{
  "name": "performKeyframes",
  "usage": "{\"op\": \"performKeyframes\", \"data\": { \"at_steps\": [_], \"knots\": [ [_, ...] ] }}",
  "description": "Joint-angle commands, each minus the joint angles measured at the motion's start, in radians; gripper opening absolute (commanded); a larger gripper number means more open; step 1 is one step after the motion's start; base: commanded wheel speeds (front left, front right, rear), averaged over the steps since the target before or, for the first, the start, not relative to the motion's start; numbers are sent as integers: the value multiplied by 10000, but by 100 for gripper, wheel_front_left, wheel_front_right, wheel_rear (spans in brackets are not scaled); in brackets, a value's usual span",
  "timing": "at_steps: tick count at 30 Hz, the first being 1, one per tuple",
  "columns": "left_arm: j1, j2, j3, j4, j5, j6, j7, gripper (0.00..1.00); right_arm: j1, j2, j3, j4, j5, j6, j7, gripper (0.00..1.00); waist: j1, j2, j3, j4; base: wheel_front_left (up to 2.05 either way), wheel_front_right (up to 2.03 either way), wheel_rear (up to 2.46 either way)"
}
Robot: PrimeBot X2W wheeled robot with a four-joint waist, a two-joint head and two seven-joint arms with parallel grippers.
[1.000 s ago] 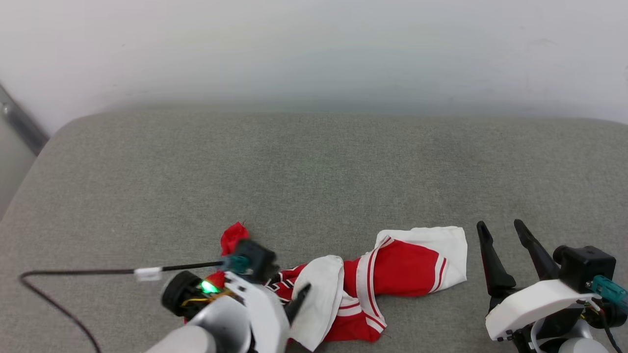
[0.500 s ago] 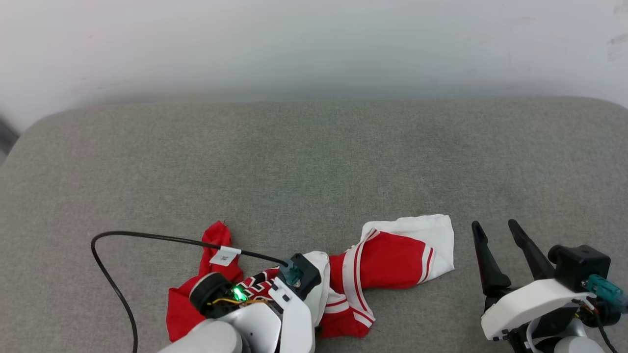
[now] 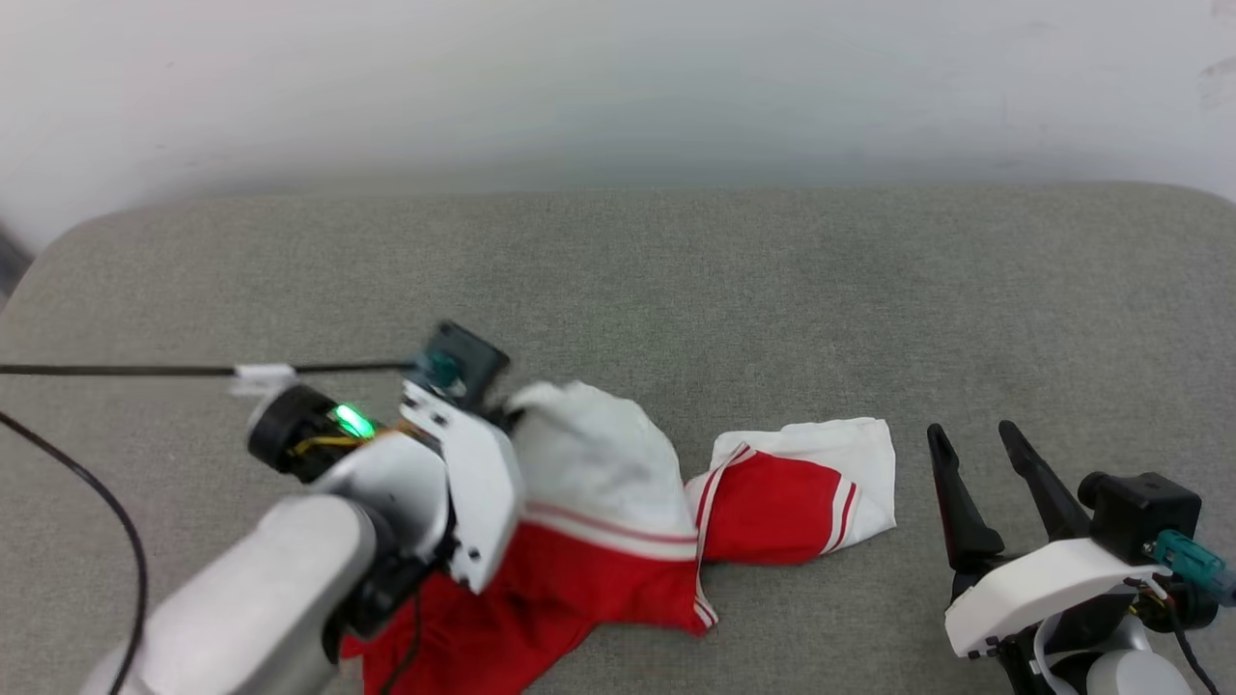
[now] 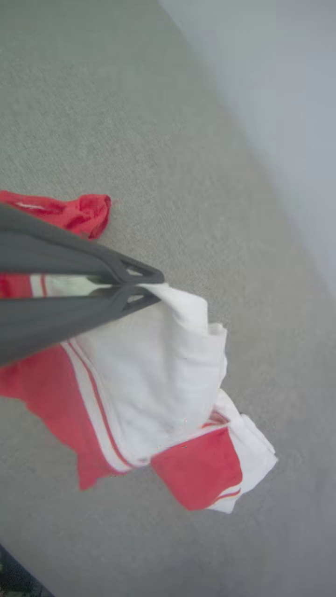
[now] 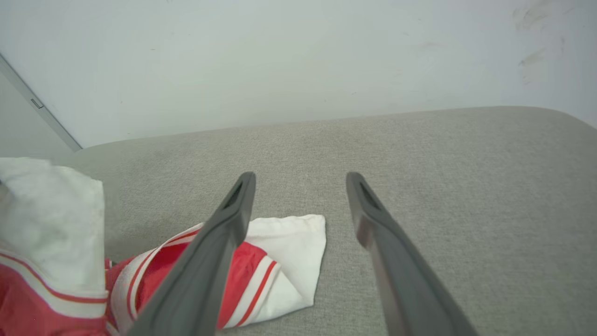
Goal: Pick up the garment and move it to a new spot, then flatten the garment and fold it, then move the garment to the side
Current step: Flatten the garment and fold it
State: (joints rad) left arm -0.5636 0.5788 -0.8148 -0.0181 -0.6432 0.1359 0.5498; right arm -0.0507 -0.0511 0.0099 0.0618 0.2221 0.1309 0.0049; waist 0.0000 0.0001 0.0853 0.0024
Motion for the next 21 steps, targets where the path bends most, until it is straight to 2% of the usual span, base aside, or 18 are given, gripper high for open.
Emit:
{"op": "performKeyframes", "data": {
  "at_steps": [1, 5, 9, 12, 16, 20, 21],
  "knots": [
    [-102, -50, 282, 153, -123, 194, -251, 0, -152, 6, 1, 2, 65, -3, -48, 100, 0, -1, 60, 12, 0, 0, 0],
    [-111, -126, 1695, 811, -558, 1006, -1547, 0, -297, 6, 28, 22, 104, -3, -71, 100, 0, -1, 306, -27, 0, 0, 0],
    [692, 110, 2938, 1653, -1092, 1749, -2674, 0, -364, 6, 60, 97, 56, -3, -96, 100, 0, -1, 519, -156, 0, 0, 0],
    [1505, 166, 3594, 2103, -1606, 2051, -3227, 0, -386, 6, -33, 82, -11, -3, -96, 100, 0, -1, 706, -178, 0, 0, 0],
    [2540, -187, 3896, 2883, -2315, 1965, -3496, 0, -487, 5, -142, 58, -62, -3, -31, 100, 0, -1, 971, -113, 0, 0, 0],
    [2914, -732, 3874, 3734, -2824, 1582, -3616, 0, -602, -65, -174, 79, -52, -3, 27, 100, 0, -1, 1095, -33, 0, 0, 0],
    [2931, -856, 3869, 3924, -2920, 1452, -3667, 15, -625, -83, -175, 90, -40, -3, 49, 100, 0, -1, 1103, -15, 0, 0, 0]
  ]
}}
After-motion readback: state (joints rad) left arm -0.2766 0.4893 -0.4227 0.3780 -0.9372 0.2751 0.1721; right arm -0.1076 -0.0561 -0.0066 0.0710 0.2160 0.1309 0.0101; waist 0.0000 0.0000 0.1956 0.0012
